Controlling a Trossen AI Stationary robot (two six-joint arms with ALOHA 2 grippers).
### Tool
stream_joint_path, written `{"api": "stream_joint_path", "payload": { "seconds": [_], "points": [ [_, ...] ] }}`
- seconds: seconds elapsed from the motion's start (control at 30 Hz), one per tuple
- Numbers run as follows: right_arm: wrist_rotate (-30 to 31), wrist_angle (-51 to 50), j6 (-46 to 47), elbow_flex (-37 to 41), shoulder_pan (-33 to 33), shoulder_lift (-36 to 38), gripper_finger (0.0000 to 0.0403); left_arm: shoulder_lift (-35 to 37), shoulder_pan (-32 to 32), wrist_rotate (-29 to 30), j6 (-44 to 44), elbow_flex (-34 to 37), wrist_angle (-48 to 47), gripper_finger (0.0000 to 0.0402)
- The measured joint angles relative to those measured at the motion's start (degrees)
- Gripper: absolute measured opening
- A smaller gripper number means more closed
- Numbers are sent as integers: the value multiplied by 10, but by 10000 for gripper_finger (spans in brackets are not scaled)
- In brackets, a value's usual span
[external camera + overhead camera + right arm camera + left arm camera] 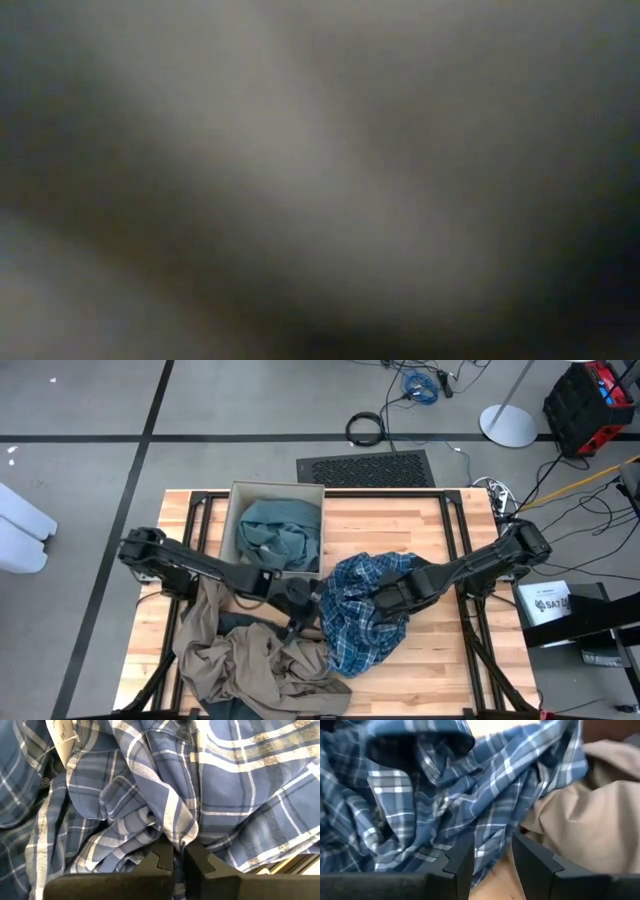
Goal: Sort clothes
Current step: Put the blue long sleeve into the white laundry bin
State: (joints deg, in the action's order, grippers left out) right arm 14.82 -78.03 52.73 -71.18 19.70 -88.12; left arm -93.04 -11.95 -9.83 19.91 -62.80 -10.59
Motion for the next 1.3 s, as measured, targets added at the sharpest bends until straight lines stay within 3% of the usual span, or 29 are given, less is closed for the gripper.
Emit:
{"api": "stream_joint_path", "payload": {
  "seconds": [0.4,0.77,0.87,1.03,1.17,1.3],
  "points": [
    [-1,21,-12,0,0,0,3,-76,-28,118,198,-12,3,141],
    [2,68,-31,0,-3,0,4,-146,-28,133,200,-12,73,139],
    [2,73,-31,0,-3,1,4,-172,-28,138,174,-12,98,116],
    [2,71,-30,1,-2,4,4,-172,-33,198,169,-24,125,15],
    [4,55,-30,-16,-1,19,4,-136,-36,278,201,-48,123,6],
    [45,36,-49,-64,-1,47,3,-82,-34,337,240,-76,115,4]
  ]
}}
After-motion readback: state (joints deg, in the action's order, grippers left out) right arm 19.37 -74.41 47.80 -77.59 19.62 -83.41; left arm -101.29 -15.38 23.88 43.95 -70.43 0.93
